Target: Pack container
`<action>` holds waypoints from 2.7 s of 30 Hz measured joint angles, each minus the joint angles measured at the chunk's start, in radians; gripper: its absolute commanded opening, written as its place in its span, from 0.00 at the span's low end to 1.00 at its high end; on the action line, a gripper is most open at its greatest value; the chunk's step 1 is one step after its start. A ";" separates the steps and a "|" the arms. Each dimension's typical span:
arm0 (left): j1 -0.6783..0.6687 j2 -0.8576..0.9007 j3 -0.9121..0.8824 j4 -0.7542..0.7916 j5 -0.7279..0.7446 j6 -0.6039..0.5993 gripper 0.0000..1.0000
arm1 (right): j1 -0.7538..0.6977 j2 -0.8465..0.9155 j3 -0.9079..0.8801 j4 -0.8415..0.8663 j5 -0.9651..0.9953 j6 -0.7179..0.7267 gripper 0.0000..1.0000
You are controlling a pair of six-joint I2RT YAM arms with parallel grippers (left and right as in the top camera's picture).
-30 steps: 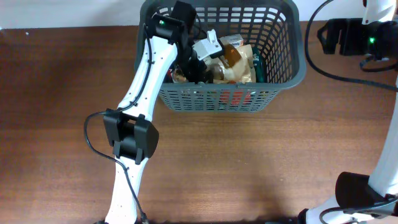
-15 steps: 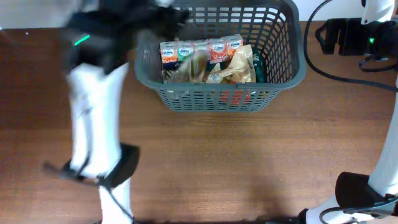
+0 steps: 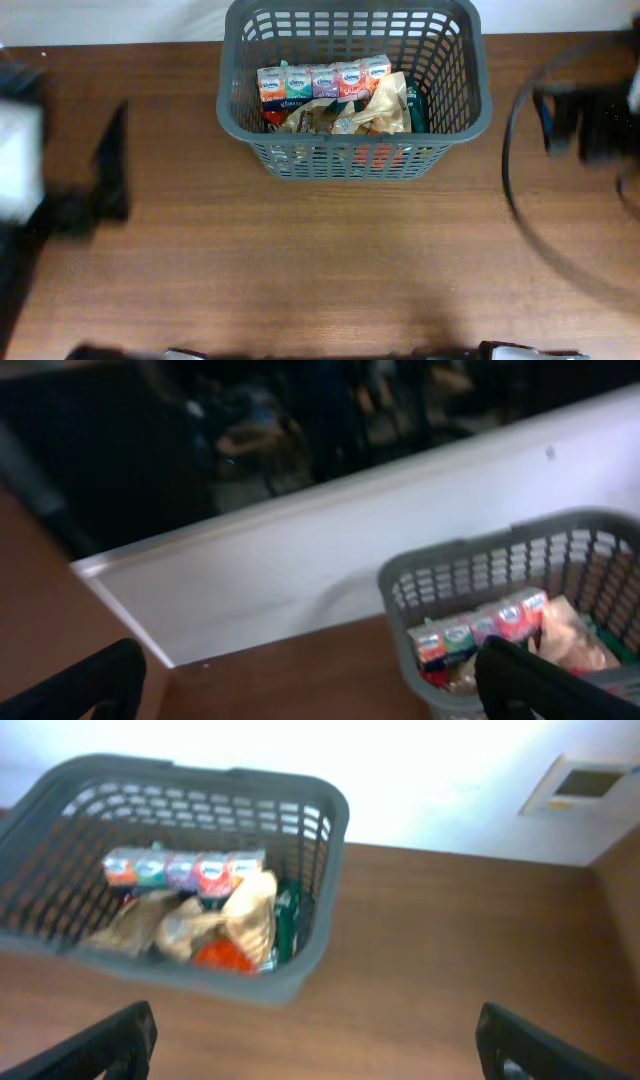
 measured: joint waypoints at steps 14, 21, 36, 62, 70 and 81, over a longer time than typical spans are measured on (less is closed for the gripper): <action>0.000 -0.531 -0.495 -0.001 -0.095 -0.082 0.99 | 0.188 -0.498 -0.092 -0.115 0.196 0.100 0.99; 0.000 -0.601 -0.602 -0.004 -0.095 -0.135 0.99 | 0.131 -0.780 -0.280 -0.115 0.197 0.088 0.99; 0.000 -0.602 -0.737 -0.004 -0.095 -0.183 0.99 | -0.014 -1.030 -0.594 -0.115 0.180 0.021 0.99; 0.000 -0.602 -0.737 -0.004 -0.095 -0.184 0.99 | -0.010 -1.031 -0.599 -0.115 0.181 0.021 0.99; 0.000 -0.602 -0.737 -0.004 -0.095 -0.184 0.99 | -0.010 -1.042 -0.681 0.240 0.176 0.017 0.99; 0.000 -0.602 -0.737 -0.004 -0.095 -0.187 0.99 | -0.010 -1.350 -1.389 1.107 0.076 0.017 0.99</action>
